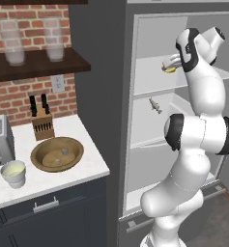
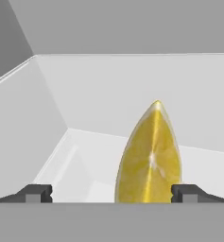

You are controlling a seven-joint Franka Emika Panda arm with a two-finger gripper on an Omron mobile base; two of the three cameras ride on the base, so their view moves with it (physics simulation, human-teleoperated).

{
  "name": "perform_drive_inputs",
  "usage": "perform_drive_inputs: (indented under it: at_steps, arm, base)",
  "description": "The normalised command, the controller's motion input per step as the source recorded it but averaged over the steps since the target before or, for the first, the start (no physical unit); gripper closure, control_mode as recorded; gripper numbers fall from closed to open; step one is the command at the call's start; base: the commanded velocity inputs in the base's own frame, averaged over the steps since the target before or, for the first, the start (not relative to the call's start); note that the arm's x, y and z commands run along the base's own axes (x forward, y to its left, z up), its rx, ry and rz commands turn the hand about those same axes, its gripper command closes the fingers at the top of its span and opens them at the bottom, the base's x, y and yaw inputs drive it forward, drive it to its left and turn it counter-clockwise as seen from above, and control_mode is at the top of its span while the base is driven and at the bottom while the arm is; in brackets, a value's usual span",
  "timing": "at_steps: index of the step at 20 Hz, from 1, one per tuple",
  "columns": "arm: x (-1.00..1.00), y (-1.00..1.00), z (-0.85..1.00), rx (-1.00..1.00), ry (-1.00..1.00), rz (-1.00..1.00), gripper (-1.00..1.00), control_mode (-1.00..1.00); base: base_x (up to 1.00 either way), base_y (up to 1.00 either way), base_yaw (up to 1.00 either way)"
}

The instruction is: Grab a lemon wedge from the fridge and one ice cube from the ice bowl, and put them in the glass of lemonade.

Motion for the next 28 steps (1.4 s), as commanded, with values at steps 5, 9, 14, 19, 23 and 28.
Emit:
perform_drive_inputs:
  at_steps: [5, 9, 14, 19, 23, 28]
  arm:
    - [0.12, 0.00, 0.00, 0.01, -0.03, -0.18, -1.00, -1.00]
    - [0.10, 0.00, 0.00, 0.00, 0.00, -0.16, -1.00, -1.00]
    - [0.00, 0.05, 0.00, 0.00, 0.00, -0.03, -1.00, -1.00]
    - [0.00, 0.12, -0.06, 0.00, 0.00, 0.00, -1.00, -1.00]
    - [0.04, 0.00, 0.00, 0.00, 0.00, 0.00, -1.00, -1.00]
    - [0.02, 0.00, 0.00, 0.00, 0.00, 0.00, -1.00, -1.00]
  base:
    - [0.00, 0.00, 0.00]
    - [0.00, 0.00, 0.00]
    - [0.00, 0.00, 0.00]
    - [0.00, 0.00, 0.00]
    - [0.00, 0.00, 0.00]
    - [0.00, 0.00, 0.00]
